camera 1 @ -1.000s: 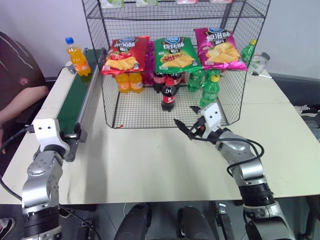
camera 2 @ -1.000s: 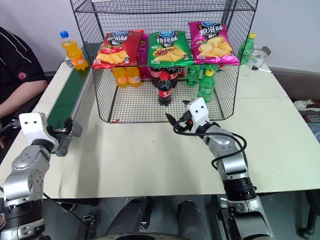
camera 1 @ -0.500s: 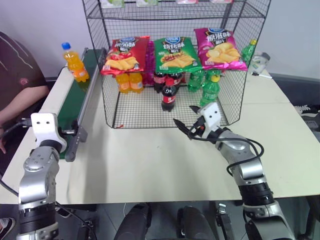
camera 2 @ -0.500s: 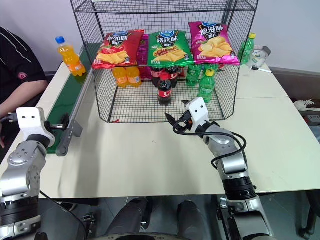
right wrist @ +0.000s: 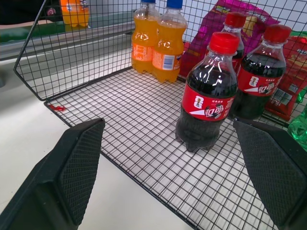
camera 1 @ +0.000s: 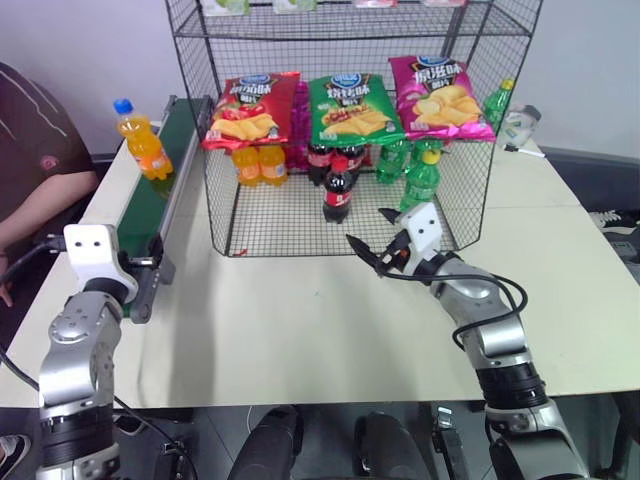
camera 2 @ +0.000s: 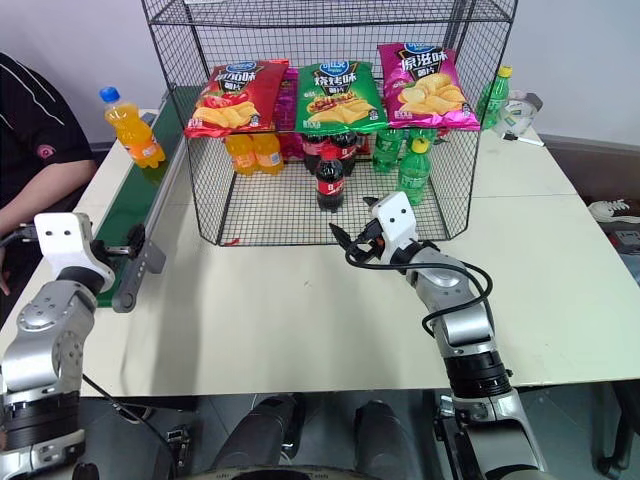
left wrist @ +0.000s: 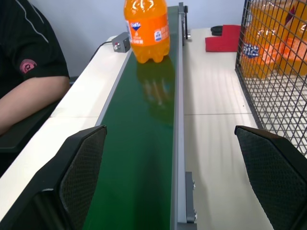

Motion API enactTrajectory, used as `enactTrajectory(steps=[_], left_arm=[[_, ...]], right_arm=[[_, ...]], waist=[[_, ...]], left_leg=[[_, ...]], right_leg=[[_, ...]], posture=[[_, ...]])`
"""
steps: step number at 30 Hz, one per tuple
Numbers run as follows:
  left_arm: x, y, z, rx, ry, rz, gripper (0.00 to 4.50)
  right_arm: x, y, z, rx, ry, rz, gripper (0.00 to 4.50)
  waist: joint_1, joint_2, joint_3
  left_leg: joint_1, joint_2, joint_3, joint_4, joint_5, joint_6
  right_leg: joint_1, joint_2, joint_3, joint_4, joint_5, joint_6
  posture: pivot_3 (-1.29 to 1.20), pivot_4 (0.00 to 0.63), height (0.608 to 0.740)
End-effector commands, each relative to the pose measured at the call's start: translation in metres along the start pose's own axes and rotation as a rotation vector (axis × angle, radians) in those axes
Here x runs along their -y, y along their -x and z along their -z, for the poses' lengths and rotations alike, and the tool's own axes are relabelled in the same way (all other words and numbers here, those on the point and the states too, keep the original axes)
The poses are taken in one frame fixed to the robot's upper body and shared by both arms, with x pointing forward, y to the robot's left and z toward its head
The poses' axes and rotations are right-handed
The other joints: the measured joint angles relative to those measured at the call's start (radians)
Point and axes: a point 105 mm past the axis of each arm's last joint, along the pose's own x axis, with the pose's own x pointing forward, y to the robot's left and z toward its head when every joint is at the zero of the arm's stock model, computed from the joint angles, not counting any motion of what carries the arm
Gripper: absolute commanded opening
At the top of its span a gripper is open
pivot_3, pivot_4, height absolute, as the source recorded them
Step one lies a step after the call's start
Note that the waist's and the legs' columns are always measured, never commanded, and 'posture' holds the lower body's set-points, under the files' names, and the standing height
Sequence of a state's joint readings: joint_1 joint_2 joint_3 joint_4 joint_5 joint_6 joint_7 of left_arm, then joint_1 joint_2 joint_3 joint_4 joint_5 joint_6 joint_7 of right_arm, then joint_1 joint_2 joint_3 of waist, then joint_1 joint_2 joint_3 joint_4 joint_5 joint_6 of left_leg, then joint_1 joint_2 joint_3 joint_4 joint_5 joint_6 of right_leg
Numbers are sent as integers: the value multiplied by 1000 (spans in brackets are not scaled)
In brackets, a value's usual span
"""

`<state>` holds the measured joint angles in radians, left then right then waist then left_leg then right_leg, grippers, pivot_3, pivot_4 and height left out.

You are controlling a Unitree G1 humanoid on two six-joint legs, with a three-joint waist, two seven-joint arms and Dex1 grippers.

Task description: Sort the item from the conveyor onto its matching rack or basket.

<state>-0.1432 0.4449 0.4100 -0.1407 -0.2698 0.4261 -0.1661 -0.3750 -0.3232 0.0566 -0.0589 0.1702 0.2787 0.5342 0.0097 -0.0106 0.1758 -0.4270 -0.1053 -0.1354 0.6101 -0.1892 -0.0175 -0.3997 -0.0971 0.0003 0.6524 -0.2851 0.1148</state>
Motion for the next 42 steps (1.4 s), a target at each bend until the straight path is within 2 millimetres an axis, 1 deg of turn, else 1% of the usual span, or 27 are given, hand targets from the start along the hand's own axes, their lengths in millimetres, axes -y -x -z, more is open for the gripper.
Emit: enactTrajectory(steps=[1, 9, 16, 29, 36, 42], left_arm=[[0, 0, -15, 50, -3, -5, 4454], [-5, -1, -17, 59, 20, -39, 4454], [-4, -2, -18, 64, 33, -34, 4454], [-16, -5, -24, 81, 41, -74, 4454], [-24, -4, -22, 79, 37, -98, 4454], [-29, -2, -26, 102, 34, -118, 4454]], right_arm=[[2, -4, -16, 57, 23, 3, 4500], [2, -5, -15, 53, 35, -4, 4500], [1, -6, -15, 57, 35, -4, 4500], [1, -7, -16, 66, 36, -2, 4500], [1, -6, -15, 63, 33, -1, 4500], [1, -7, -15, 63, 32, -2, 4500]], waist=[[0, 0, 0], [0, 0, 0], [0, 0, 0], [0, 0, 0], [0, 0, 0], [0, 0, 0]], left_leg=[[0, 0, 0, 0, 0, 0], [0, 0, 0, 0, 0, 0], [0, 0, 0, 0, 0, 0], [0, 0, 0, 0, 0, 0], [0, 0, 0, 0, 0, 0], [0, 0, 0, 0, 0, 0]], right_leg=[[0, 0, 0, 0, 0, 0], [0, 0, 0, 0, 0, 0], [0, 0, 0, 0, 0, 0], [0, 0, 0, 0, 0, 0], [0, 0, 0, 0, 0, 0], [0, 0, 0, 0, 0, 0]], posture=[[0, 150, 740], [0, 150, 740], [0, 150, 740], [0, 150, 740], [0, 150, 740], [0, 150, 740]])
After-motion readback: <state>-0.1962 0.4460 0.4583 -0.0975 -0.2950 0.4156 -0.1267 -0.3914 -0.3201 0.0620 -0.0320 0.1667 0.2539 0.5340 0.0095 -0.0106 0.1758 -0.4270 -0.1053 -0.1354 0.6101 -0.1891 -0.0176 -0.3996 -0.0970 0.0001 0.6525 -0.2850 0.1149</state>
